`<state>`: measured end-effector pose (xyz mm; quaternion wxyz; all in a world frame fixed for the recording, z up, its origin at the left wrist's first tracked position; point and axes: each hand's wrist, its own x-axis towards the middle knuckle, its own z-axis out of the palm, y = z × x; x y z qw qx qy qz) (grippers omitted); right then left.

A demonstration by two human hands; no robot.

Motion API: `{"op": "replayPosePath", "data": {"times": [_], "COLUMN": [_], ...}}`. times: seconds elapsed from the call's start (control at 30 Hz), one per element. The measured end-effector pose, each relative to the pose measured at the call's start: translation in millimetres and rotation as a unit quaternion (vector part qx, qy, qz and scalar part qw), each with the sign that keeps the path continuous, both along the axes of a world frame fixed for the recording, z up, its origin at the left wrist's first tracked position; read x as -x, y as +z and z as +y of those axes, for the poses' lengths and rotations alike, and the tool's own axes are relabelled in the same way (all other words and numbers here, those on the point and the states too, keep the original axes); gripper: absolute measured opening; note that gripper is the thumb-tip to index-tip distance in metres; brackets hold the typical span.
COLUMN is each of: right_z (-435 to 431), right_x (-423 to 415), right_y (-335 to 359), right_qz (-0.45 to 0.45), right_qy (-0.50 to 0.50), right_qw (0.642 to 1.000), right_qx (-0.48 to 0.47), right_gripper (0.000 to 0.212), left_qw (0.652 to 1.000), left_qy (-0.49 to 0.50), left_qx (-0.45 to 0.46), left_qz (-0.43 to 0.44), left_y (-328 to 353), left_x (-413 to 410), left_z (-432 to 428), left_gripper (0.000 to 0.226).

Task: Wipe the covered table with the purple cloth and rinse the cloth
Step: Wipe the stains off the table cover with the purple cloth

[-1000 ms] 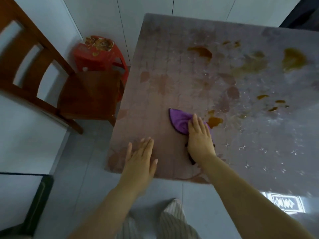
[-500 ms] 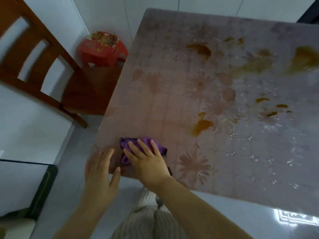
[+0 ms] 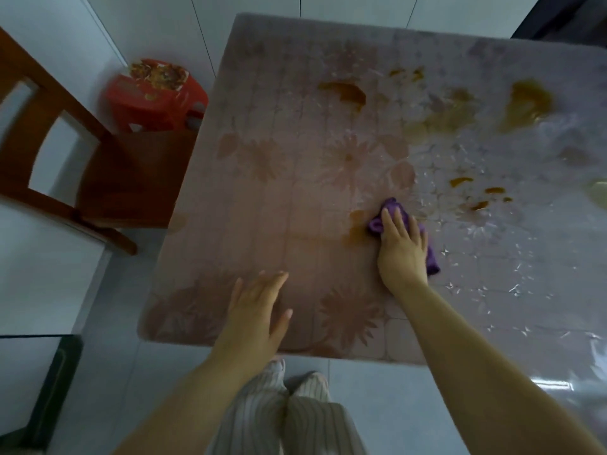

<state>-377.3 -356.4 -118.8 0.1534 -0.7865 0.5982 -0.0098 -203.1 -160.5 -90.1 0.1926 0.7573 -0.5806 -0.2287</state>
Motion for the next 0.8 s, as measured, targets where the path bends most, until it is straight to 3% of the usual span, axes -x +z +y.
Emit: {"op": "replayPosePath", "data": {"times": [0.13, 0.23, 0.3, 0.43, 0.57, 0.73, 0.8], "right_z": [23.2, 76.2, 103.0, 114.3, 111.0, 124.3, 133.0], "right_x": [-79.9, -127.4, -129.6, -79.0, -14.9, 19.0, 21.5], "right_y": [6.3, 10.4, 11.4, 11.6, 13.1, 26.1, 26.5], "right_qz": [-0.079, -0.108, -0.142, -0.24, -0.236, -0.24, -0.232], "right_qy": [0.157, 0.323, 0.351, 0.182, 0.043, -0.054, -0.054], "right_qw": [0.984, 0.935, 0.918, 0.953, 0.97, 0.969, 0.971], "right_qx": [-0.028, -0.098, -0.122, -0.036, 0.036, -0.02, -0.014], "right_gripper": [0.057, 0.062, 0.059, 0.051, 0.044, 0.05, 0.051], "left_qw": [0.999, 0.995, 0.992, 0.992, 0.974, 0.965, 0.965], "left_qy": [0.032, 0.097, 0.122, 0.023, -0.044, -0.121, -0.094], "left_qx": [0.023, 0.027, 0.014, -0.073, -0.179, -0.111, -0.083], "left_qz": [0.007, 0.015, 0.0, -0.101, -0.129, -0.204, -0.232], "left_y": [3.0, 4.2, 2.4, -5.8, -17.2, -23.0, -26.2], "left_x": [-15.6, -36.7, -49.9, -50.8, -19.6, -22.9, -50.7], "left_z": [0.3, 8.0, 11.8, -2.4, -36.2, -40.0, -29.1], "left_gripper": [0.07, 0.074, 0.075, 0.073, 0.061, 0.052, 0.052]}}
